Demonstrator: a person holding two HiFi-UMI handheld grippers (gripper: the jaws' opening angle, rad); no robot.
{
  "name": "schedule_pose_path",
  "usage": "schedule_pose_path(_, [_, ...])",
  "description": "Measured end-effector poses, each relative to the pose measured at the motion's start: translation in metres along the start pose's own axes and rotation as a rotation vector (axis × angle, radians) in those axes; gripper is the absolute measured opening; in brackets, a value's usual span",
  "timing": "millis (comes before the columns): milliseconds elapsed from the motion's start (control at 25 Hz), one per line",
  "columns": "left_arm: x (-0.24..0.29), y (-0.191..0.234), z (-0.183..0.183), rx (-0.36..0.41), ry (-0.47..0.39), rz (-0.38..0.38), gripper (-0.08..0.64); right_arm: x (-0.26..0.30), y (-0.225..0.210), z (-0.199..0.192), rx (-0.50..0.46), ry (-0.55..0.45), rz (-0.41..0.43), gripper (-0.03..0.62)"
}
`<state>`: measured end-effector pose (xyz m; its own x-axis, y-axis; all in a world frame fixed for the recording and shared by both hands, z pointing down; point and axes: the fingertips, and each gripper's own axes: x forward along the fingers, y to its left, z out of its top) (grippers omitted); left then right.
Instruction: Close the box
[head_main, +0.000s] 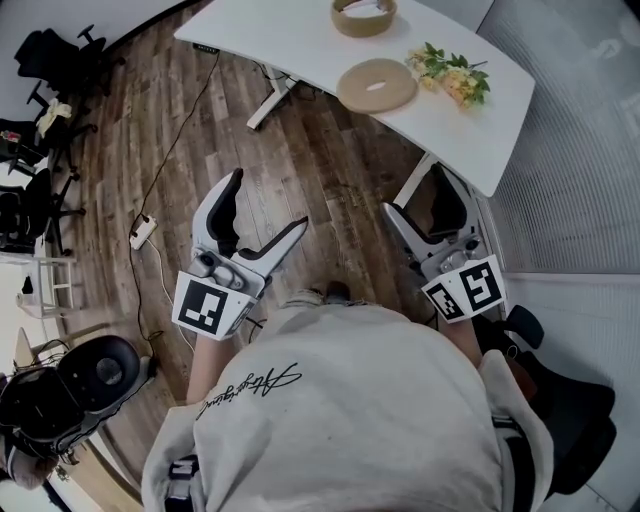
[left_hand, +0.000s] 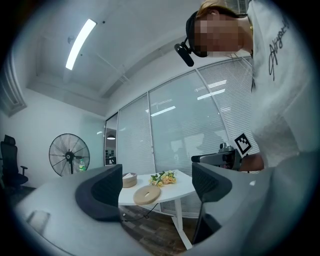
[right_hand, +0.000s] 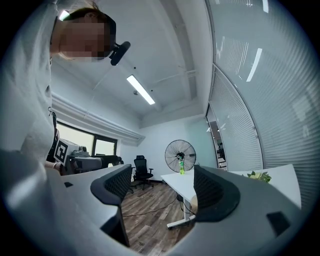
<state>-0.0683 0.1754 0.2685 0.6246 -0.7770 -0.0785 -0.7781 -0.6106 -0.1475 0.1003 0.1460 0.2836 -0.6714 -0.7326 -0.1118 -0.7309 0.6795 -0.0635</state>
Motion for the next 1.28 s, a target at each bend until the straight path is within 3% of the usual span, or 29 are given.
schedule_pose_path(840, [-0.007, 0.009, -0.003, -0.005, 0.016, 0.029, 0.420, 0.011, 0.004, 0.001, 0.011, -0.009, 0.022, 0.373])
schedule_pose_path(1280, [-0.017, 0.024, -0.013, -0.033, 0.027, 0.071, 0.420, 0.036, 0.011, -0.016, 0.038, 0.025, 0.076, 0.373])
